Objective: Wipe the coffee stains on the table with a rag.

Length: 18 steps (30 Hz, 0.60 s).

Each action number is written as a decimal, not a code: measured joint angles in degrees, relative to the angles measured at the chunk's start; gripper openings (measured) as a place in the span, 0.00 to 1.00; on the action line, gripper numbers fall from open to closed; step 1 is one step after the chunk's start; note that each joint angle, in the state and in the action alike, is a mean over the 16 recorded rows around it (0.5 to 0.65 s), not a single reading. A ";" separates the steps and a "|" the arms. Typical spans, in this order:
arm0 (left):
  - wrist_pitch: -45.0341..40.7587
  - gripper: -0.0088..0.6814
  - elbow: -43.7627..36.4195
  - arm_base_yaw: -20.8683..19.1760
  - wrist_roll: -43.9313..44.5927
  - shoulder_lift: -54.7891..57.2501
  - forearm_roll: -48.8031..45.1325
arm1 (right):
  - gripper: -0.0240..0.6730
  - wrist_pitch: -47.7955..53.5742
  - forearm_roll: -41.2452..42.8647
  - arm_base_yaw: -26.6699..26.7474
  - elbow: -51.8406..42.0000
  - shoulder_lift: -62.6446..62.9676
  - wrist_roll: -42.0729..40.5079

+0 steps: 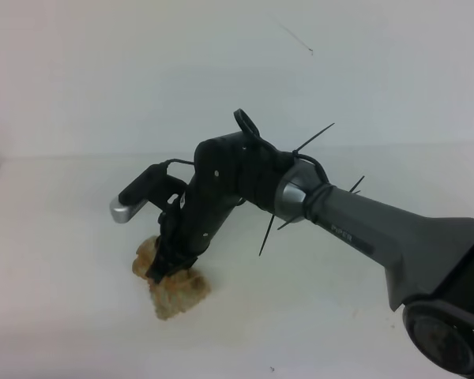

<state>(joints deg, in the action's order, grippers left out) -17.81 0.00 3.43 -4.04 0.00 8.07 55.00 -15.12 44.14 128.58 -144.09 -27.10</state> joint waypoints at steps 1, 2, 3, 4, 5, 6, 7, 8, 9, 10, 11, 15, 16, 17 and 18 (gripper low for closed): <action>0.00 0.01 0.00 0.00 0.00 0.00 0.00 | 0.10 -0.07 0.25 -0.04 0.00 0.00 0.04; 0.00 0.01 0.00 0.00 0.00 0.00 0.00 | 0.10 -0.11 0.49 -0.12 0.00 -0.01 0.09; 0.00 0.01 0.00 0.00 0.00 0.00 0.00 | 0.10 -0.15 0.73 -0.23 0.00 -0.02 0.16; 0.00 0.01 0.00 0.00 0.00 0.00 0.00 | 0.10 -0.18 0.93 -0.37 0.00 -0.04 0.25; 0.00 0.01 0.00 0.00 0.00 0.00 0.00 | 0.10 -0.20 1.10 -0.55 0.00 -0.06 0.36; 0.00 0.01 0.00 0.00 0.00 0.00 0.00 | 0.10 -0.21 1.32 -0.74 0.00 -0.08 0.50; 0.00 0.01 0.00 0.00 0.00 0.00 0.00 | 0.10 -0.18 1.63 -0.95 0.00 -0.11 0.68; 0.00 0.01 0.00 0.00 0.00 0.00 0.00 | 0.10 -0.13 2.07 -1.18 0.00 -0.14 0.94; 0.00 0.01 0.00 0.00 0.00 0.00 0.00 | 0.10 -0.05 2.65 -1.42 0.00 -0.17 1.30; 0.00 0.01 0.00 0.00 0.00 0.00 0.00 | 0.10 0.04 3.32 -1.69 0.00 -0.20 1.74; 0.00 0.01 0.00 0.00 0.00 0.00 0.00 | 0.10 0.17 4.00 -2.01 0.00 -0.22 2.25; 0.00 0.01 0.00 0.00 0.00 0.00 0.00 | 0.10 0.74 6.08 -3.85 -0.01 0.02 4.25; 0.00 0.01 0.00 0.00 0.00 0.00 0.00 | 0.10 0.91 6.49 -4.39 -0.02 0.21 4.65; 0.00 0.01 0.00 0.00 0.00 0.00 0.00 | 0.10 1.11 6.90 -4.90 -0.03 0.48 5.00; 0.00 0.01 0.00 0.00 0.00 0.00 0.00 | 0.10 1.34 7.28 -5.37 -0.03 0.82 5.32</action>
<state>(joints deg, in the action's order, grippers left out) -17.81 0.00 3.43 -4.04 0.00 8.07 56.35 -7.84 38.77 128.54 -143.27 -21.78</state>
